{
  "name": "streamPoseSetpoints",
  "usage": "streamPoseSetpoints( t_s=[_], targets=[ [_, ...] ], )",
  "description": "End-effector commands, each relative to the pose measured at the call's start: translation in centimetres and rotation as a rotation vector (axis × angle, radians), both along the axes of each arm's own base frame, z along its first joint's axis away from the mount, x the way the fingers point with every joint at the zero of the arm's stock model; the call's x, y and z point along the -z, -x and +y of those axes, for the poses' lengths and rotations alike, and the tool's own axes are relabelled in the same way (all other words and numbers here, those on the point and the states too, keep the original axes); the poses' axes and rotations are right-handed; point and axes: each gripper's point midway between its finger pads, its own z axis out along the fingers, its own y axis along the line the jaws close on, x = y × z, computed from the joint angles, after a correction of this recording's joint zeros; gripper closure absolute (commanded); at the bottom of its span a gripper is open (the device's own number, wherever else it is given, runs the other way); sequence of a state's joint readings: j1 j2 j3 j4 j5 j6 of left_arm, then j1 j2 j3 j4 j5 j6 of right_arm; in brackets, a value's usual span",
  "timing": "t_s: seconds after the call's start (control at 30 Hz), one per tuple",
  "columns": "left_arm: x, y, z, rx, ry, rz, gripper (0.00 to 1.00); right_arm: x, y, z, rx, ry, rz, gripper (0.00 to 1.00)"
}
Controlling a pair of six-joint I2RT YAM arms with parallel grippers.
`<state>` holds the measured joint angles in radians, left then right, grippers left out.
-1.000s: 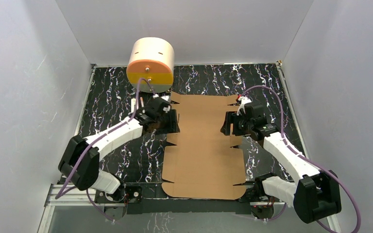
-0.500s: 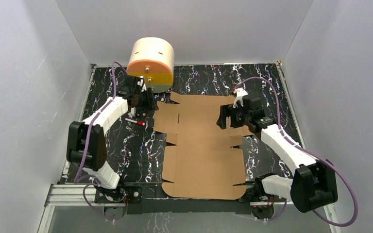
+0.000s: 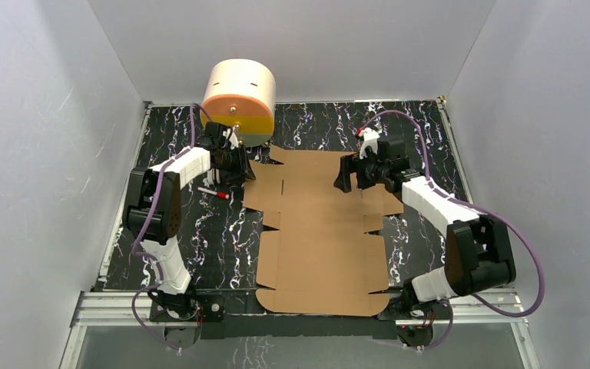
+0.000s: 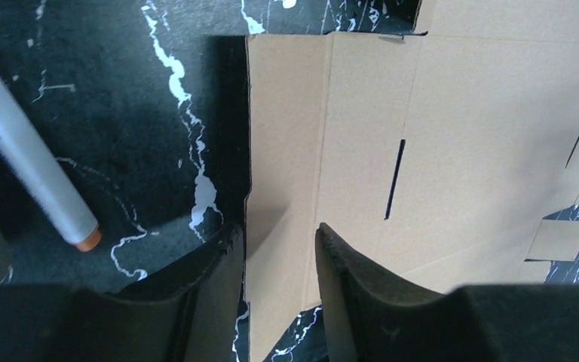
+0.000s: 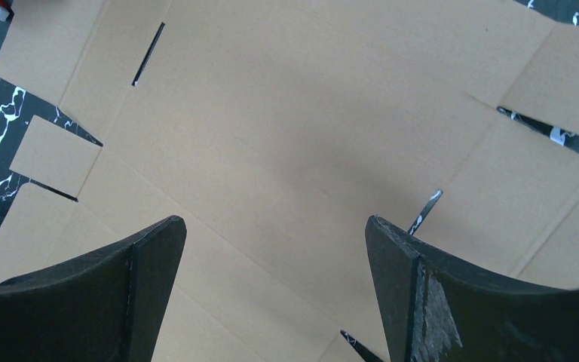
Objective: Fold the paper box
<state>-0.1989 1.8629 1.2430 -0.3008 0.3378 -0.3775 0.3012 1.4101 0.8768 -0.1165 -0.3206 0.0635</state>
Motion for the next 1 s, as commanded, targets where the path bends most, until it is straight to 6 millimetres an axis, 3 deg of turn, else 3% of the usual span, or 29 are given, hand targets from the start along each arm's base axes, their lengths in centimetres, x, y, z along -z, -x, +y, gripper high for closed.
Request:
streamPoseSetpoints(
  t_s=[0.0,0.13,0.33,0.57,0.97],
  targets=[
    [-0.6,-0.6,-1.1,0.062,0.059,-0.031,0.66,-3.2,-2.7,1.4,-0.062,-0.046,-0.147,0.02],
    [-0.8,-0.4,-1.4,0.1,0.073,-0.058,0.8,-3.7,-4.4,1.9,-0.08,-0.049,-0.184,0.02],
    [-2.9,-0.1,-1.1,0.162,0.053,-0.169,0.99,-4.3,-6.2,3.4,-0.217,-0.02,-0.22,0.02],
    [-6.3,0.3,-1.3,0.23,0.041,-0.339,1.0,-4.8,-8.8,4.2,-0.357,0.051,-0.317,0.01],
    [-9.3,1.7,-2.1,0.326,-0.005,-0.497,1.0,-4.7,-12.1,4.8,-0.548,0.088,-0.34,0.01]
  ],
)
